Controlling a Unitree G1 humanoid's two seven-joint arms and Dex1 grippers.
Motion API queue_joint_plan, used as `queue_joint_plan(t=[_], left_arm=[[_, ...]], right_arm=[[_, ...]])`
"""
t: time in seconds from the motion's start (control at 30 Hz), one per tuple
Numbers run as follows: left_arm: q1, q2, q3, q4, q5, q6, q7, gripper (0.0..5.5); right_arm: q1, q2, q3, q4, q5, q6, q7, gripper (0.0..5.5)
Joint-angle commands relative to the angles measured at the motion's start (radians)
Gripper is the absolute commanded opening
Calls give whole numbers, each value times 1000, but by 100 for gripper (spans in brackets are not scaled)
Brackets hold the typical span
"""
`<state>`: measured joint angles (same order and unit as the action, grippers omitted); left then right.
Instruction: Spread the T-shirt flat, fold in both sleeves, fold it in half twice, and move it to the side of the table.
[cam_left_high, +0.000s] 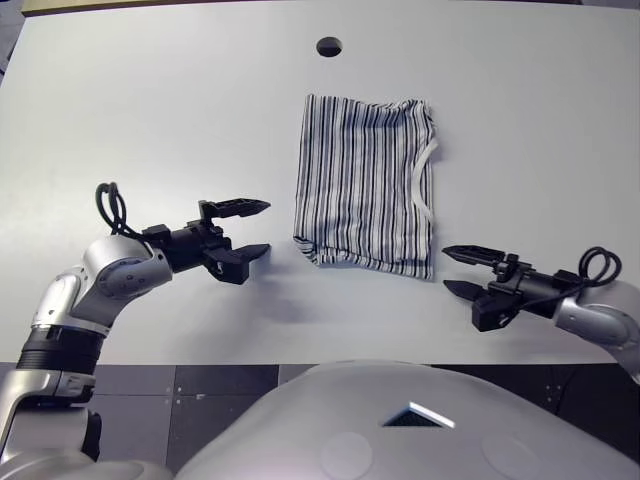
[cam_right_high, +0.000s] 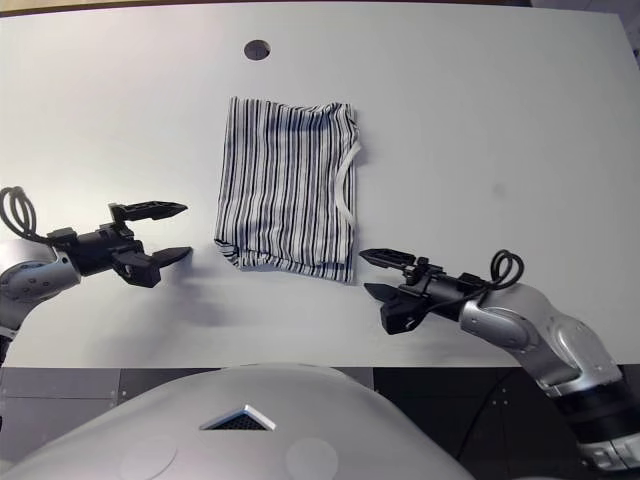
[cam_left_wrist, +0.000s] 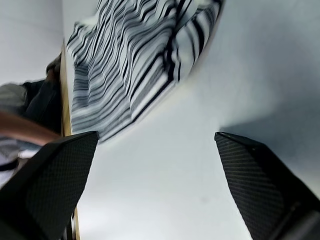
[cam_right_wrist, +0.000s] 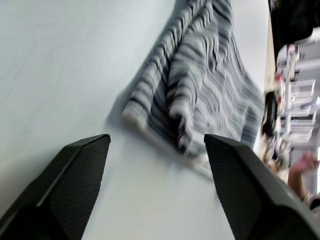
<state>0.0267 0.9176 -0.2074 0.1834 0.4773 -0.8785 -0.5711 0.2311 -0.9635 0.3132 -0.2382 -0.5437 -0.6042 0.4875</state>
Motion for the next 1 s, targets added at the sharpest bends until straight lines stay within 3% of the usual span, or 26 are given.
queue_joint_plan(t=[0.03, 0.23, 0.43, 0.63, 1.0], left_arm=[[-67, -14, -126, 105, 73, -42, -70, 432], [-223, -125, -288, 242, 94, -139, -82, 432], [-300, -167, -356, 364, 120, -196, -42, 432], [-318, -159, -378, 426, 130, -223, 6, 358], [-301, -143, -381, 454, 87, -250, 46, 164]], right_arm=[[-157, 105, 107, 158, -124, -20, 26, 350], [-253, 169, 177, 261, -168, -65, 7, 350], [-269, 170, 181, 278, -149, -89, -1, 350], [-257, 158, 176, 268, -106, -114, 2, 254], [-277, 173, 171, 306, -64, -139, 6, 50]])
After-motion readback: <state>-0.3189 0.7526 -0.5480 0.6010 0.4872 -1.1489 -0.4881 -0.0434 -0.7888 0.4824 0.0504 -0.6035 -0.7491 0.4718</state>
